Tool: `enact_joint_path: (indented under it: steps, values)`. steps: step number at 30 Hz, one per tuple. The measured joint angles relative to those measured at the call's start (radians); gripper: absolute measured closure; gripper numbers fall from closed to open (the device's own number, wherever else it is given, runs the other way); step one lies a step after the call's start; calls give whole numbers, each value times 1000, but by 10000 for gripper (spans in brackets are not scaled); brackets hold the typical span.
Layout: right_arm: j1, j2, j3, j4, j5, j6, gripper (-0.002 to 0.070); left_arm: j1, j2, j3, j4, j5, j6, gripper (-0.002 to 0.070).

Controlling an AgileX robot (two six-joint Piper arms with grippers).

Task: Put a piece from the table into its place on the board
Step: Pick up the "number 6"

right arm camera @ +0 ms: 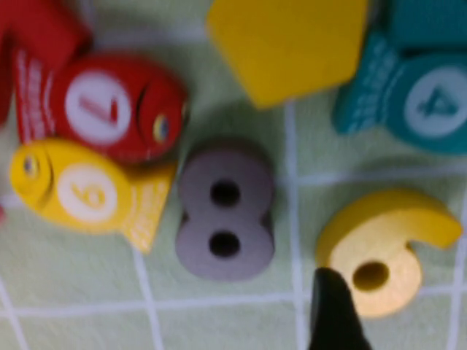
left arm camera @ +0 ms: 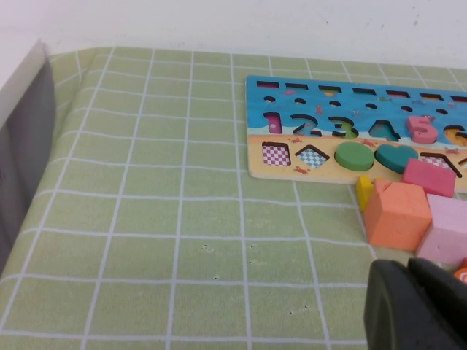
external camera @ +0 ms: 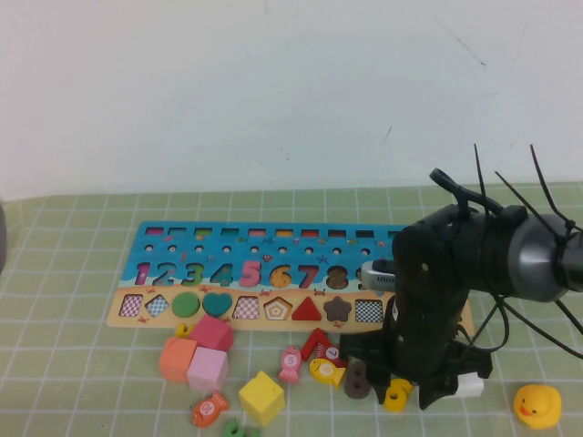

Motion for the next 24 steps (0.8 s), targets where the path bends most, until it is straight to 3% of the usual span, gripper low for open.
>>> enact_joint_path:
  steps: [11, 24]
  values:
    - [-2, 6, -7, -2, -74, 63, 295, -55, 0, 0, -1, 0, 0, 676]
    - [-2, 13, -11, -43, -54, 207, 295, -59, 0, 0, -2, 0, 0, 676]
